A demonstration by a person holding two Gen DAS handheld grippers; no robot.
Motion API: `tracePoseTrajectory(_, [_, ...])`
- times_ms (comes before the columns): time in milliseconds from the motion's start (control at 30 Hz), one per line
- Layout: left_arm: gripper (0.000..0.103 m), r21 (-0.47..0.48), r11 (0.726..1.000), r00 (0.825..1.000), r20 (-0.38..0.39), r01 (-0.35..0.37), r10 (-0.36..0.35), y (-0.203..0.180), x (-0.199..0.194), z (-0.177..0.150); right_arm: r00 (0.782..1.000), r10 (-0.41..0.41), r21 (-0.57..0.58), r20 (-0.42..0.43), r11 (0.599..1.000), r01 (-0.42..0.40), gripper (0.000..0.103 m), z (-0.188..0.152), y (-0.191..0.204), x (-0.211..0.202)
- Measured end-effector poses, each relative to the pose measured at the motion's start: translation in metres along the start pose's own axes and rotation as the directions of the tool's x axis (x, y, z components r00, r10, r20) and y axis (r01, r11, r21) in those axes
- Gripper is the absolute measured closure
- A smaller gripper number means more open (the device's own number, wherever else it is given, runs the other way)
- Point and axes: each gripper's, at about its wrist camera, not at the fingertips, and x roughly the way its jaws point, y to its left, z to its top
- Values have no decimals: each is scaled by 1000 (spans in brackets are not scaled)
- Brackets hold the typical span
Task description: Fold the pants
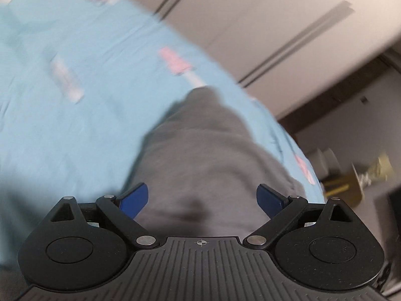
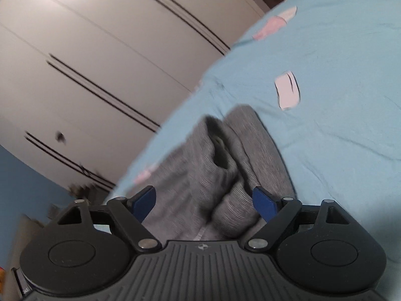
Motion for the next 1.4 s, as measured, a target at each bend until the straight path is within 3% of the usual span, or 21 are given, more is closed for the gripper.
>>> tracePoseTrajectory(67, [5, -101, 995, 1000, -18, 15, -17, 13, 4, 4, 999, -33, 5, 33, 999, 33, 31, 3, 0, -2])
tracePoseTrajectory(167, [4, -124, 992, 1000, -25, -16, 13, 26, 3, 3, 997, -22, 14, 75, 1000, 21, 53, 6, 2, -6])
tracePoseTrajectory(333, [3, -60, 997, 998, -29, -53, 51, 22, -2, -3, 1000, -3, 0, 26, 1000, 3, 58, 2, 11, 1])
tracePoseTrajectory(467, [3, -42, 997, 998, -28, -61, 60, 23, 6, -4, 1000, -7, 76, -6, 997, 7, 48, 4, 5, 21])
tracePoseTrajectory(567, [3, -44, 997, 998, -30, -64, 63, 21, 4, -3, 1000, -25, 102, -9, 994, 26, 48, 7, 6, 33])
tracePoseTrajectory(633, [3, -47, 997, 998, -32, -63, 62, 22, 3, -4, 998, -66, 96, -5, 993, 66, 70, 6, 7, 40])
tracePoseTrajectory(733, [3, -58, 997, 998, -39, -56, 54, 24, 3, -3, 997, -80, 58, 22, 995, 79, 79, 2, 15, 32])
tracePoseTrajectory(800, [3, -75, 996, 998, -43, -52, 49, 27, 2, -4, 997, -14, 99, 78, 995, 6, 83, 4, 20, 10])
tracePoseTrajectory(933, [3, -98, 994, 998, -52, -42, 37, 31, 4, -3, 986, 101, 266, 132, 955, -133, 83, 0, -1, -30])
tracePoseTrajectory(967, [3, -101, 994, 998, -55, -46, 41, 31, 5, -3, 990, 76, 263, 119, 959, -105, 83, -5, -7, -31])
tracePoseTrajectory(1033, [3, -107, 993, 997, -64, -50, 43, 32, 8, -2, 997, -82, 230, 14, 970, 77, 83, -16, -21, -15])
tracePoseTrajectory(1067, [3, -107, 993, 997, -68, -52, 44, 33, 8, -2, 993, -115, 232, -20, 966, 117, 82, -19, -27, -8])
tracePoseTrajectory(1167, [3, -110, 993, 996, -77, -50, 42, 33, 6, 0, 992, -129, 204, -10, 970, 128, 76, -12, -20, -10])
tracePoseTrajectory(1267, [3, -81, 995, 994, -99, -55, 47, 32, 8, 2, 972, -236, 74, 12, 969, 234, 51, -12, -1, -15])
tracePoseTrajectory(1400, [2, -16, 996, 990, -113, -86, 84, 23, 13, 1, 954, -287, 76, 91, 957, 281, 49, -8, 5, -31])
